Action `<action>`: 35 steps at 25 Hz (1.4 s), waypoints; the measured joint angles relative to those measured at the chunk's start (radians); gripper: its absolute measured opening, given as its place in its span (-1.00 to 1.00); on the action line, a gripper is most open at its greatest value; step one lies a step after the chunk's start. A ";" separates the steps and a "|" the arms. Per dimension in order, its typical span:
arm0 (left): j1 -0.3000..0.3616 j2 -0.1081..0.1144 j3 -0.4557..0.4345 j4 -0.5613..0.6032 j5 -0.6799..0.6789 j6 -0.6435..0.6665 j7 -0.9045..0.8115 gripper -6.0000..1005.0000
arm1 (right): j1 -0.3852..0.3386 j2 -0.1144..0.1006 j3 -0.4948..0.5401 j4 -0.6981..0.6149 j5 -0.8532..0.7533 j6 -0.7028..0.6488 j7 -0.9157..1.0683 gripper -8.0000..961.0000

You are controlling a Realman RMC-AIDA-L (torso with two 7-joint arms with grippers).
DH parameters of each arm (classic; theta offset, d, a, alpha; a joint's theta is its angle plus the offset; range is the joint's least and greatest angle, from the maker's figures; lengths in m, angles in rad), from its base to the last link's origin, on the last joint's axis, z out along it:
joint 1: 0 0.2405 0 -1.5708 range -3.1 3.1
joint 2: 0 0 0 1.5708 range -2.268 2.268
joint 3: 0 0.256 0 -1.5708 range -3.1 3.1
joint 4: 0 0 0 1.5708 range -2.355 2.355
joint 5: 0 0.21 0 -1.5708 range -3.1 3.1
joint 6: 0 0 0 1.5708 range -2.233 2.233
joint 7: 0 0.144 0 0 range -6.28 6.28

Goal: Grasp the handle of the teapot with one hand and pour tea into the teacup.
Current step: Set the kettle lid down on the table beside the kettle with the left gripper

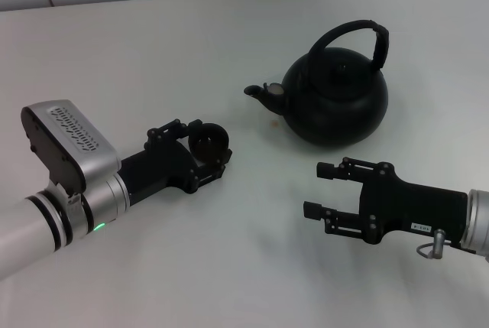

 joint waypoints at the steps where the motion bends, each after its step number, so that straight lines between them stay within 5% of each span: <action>1: 0.000 0.000 0.000 0.000 0.000 0.000 0.000 0.38 | -0.001 0.000 0.000 0.000 0.000 0.000 0.000 0.45; 8: 0.001 0.000 -0.002 -0.001 -0.001 -0.001 0.000 0.40 | -0.003 0.000 0.000 0.000 0.000 -0.003 0.000 0.45; 14: 0.000 0.000 -0.002 0.000 0.000 -0.001 0.000 0.68 | -0.005 0.000 0.000 0.000 0.000 -0.006 0.000 0.45; 24: 0.005 0.000 -0.001 0.000 0.003 0.023 0.000 0.68 | -0.004 0.000 0.000 0.000 0.000 -0.009 0.000 0.45; 35: 0.147 0.014 0.035 0.149 0.004 0.303 -0.095 0.68 | 0.002 0.000 0.000 0.000 0.000 -0.003 0.007 0.45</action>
